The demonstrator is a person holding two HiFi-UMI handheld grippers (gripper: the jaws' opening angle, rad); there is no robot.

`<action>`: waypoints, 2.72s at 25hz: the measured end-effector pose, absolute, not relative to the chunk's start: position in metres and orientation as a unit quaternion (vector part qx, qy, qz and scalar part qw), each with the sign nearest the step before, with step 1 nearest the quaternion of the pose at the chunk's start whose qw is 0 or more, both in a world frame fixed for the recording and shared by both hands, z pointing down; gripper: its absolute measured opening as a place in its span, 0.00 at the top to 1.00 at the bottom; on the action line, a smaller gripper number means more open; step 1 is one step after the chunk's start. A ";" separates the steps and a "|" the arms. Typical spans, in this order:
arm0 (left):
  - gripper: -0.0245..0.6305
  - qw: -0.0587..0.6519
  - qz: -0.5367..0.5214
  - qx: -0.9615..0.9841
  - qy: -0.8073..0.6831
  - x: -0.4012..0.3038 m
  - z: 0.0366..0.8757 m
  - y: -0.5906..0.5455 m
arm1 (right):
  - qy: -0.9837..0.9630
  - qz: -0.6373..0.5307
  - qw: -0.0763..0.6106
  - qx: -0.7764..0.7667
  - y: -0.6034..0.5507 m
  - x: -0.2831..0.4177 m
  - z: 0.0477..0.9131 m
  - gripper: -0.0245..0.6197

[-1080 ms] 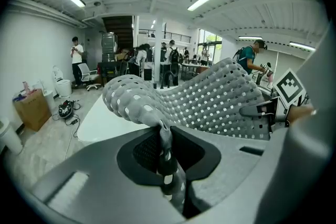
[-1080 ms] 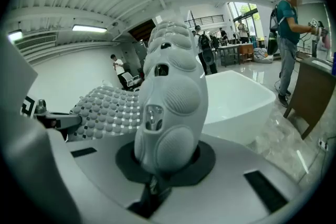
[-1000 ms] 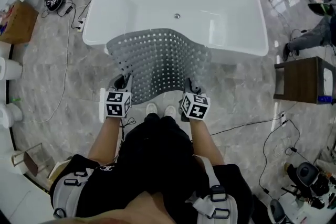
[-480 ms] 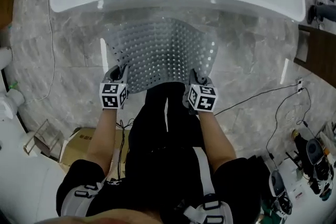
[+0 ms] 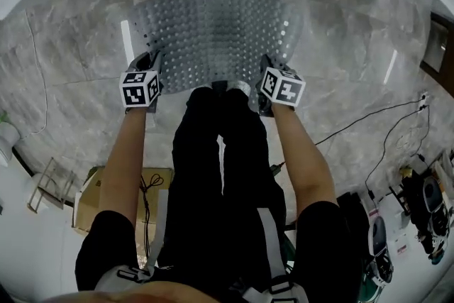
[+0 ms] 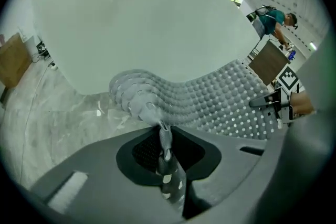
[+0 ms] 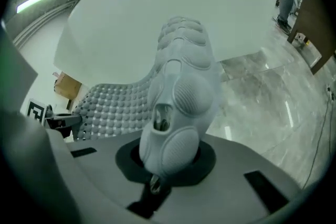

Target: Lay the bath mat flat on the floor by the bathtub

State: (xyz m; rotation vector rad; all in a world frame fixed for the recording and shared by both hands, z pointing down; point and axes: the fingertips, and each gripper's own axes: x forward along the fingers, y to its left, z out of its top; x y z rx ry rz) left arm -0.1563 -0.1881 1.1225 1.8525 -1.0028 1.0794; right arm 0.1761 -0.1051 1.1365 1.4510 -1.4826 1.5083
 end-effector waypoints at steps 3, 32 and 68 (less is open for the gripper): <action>0.88 0.381 0.430 0.721 -0.387 -0.153 1.187 -0.199 | -0.530 0.584 0.282 0.547 -0.122 0.186 1.215 0.93; 0.96 0.356 0.409 0.710 -0.449 -0.111 1.055 -0.230 | -0.619 0.410 0.359 0.565 -0.182 0.189 1.074 0.95; 0.96 0.032 0.061 0.845 -0.530 -0.049 0.276 -0.280 | -0.791 0.041 -0.058 0.607 -0.274 0.122 0.281 0.95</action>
